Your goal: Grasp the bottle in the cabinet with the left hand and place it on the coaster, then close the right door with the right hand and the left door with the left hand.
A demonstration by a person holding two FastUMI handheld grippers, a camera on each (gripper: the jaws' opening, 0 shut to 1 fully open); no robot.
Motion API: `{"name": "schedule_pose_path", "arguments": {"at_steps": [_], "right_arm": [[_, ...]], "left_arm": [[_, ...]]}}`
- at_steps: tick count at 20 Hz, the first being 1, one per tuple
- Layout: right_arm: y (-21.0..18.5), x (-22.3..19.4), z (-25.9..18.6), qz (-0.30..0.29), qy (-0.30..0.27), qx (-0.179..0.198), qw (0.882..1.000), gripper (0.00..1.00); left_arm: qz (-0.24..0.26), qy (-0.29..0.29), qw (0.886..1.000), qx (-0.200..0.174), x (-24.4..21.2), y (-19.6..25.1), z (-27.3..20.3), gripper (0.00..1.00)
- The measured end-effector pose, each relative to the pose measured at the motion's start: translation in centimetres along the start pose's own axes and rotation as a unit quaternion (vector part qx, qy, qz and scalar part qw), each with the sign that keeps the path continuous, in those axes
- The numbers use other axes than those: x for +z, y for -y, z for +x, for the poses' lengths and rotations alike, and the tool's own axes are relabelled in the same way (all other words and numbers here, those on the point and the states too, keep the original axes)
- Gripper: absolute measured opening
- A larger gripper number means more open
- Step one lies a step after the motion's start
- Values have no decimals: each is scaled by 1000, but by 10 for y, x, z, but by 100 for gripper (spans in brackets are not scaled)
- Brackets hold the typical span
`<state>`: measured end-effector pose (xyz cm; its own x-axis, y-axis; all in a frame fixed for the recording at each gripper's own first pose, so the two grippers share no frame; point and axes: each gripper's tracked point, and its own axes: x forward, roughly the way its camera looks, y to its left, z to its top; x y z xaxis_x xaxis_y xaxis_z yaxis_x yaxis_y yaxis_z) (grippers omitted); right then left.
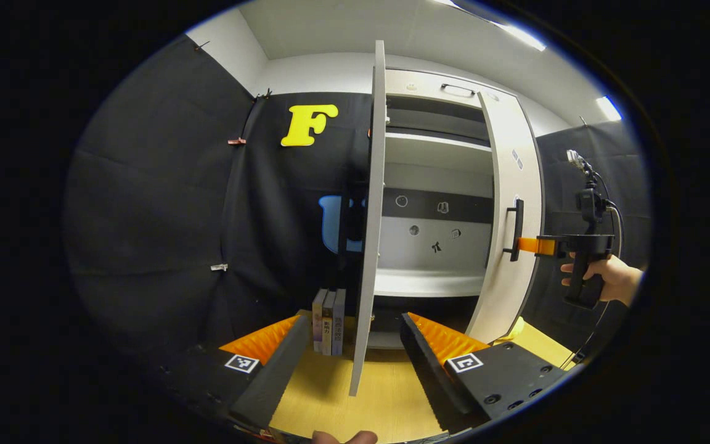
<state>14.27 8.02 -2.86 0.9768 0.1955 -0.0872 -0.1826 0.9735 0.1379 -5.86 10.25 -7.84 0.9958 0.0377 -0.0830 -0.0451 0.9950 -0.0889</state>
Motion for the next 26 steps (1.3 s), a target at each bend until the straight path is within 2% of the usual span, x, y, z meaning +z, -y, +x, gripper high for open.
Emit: {"name": "schedule_pose_path", "arguments": {"at_steps": [6,12,15,19,23,26], "right_arm": [[1,1,0,-18,-2,-18,1000,98],[3,13,-42,-32,12,-29,999,95],[10,19,-62,-56,17,-42,997,95],[23,20,-84,-81,17,-61,995,95],[38,14,-94,-79,6,-73,994,98],[45,11,-98,-66,2,-78,995,97]], "left_arm": [[0,-3,1000,4,8,-22,4,95],[32,11,999,37,44,-69,44,95],[25,15,999,37,55,-82,77,95],[8,10,1000,25,54,-77,110,95],[51,18,998,25,60,-74,113,94],[47,13,999,16,59,-64,111,94]]}}
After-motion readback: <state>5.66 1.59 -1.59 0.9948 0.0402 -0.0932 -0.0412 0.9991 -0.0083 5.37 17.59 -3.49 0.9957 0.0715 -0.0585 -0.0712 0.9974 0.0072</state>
